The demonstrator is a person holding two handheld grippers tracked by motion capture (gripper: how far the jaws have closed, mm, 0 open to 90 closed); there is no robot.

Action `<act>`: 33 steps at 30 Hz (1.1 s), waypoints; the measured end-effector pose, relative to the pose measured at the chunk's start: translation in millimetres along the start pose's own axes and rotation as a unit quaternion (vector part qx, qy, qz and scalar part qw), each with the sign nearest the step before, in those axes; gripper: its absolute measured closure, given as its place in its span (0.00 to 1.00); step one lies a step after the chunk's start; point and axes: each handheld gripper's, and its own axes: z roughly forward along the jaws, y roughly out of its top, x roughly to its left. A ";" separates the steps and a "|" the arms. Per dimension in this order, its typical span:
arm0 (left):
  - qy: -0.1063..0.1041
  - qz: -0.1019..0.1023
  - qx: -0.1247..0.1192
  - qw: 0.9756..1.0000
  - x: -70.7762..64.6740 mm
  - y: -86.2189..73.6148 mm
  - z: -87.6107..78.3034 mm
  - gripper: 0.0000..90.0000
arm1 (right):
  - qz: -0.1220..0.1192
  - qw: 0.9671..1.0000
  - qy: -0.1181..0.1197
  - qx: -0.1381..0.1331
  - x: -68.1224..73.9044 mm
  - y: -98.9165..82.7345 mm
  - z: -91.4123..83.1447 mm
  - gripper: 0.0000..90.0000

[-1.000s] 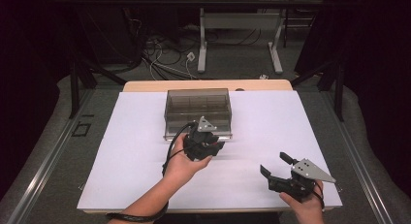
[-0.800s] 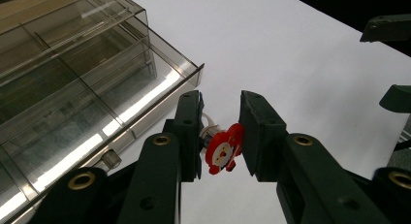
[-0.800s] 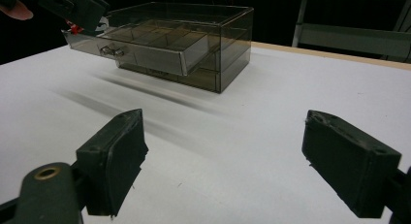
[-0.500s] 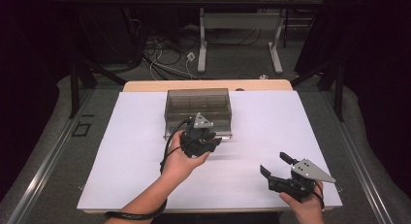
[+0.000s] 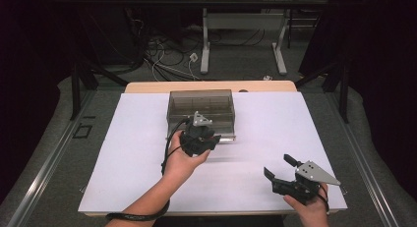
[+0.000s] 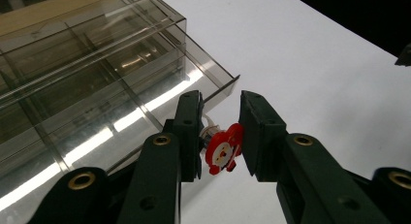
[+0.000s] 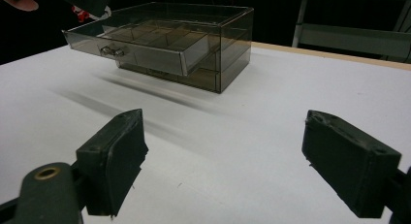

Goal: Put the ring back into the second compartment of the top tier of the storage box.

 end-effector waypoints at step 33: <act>0.044 -0.025 0.020 0.999 28.9 10.2 5.6 0.78 | -0.001 1.000 0.000 0.000 -0.3 0.0 -0.1 0.17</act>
